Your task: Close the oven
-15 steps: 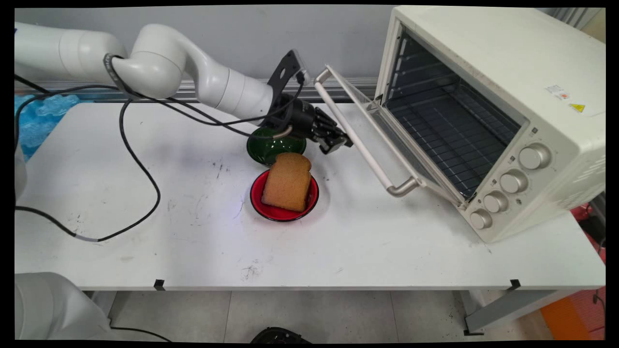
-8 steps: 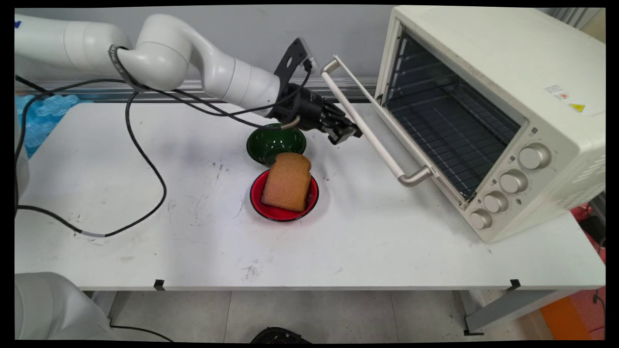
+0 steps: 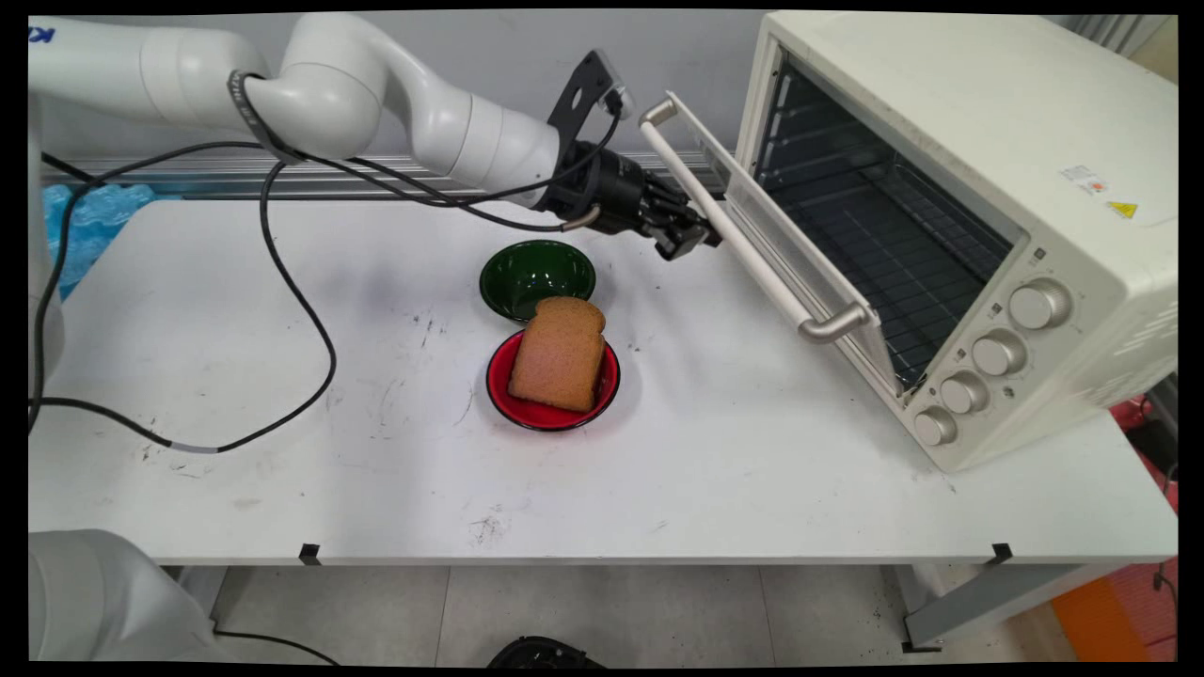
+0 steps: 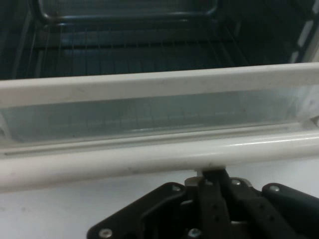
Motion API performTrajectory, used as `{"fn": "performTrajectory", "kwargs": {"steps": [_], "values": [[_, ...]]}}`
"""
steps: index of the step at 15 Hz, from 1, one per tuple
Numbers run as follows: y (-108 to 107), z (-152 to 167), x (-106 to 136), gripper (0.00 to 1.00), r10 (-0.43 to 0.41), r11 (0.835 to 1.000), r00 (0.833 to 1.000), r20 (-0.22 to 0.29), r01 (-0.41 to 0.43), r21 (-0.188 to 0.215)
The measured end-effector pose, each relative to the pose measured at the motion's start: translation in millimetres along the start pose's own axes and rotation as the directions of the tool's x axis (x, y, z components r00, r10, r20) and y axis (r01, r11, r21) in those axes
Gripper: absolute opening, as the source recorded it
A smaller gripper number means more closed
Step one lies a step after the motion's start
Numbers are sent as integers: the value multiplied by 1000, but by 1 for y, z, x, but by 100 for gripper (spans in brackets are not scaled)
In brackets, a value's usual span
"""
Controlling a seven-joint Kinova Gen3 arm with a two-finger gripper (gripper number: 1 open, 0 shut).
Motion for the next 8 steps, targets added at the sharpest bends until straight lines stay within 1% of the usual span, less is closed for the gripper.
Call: {"fn": "performTrajectory", "kwargs": {"steps": [8], "values": [[-13, 1, 16, 0, 12, 1000, 999, -31, -11, 18]]}}
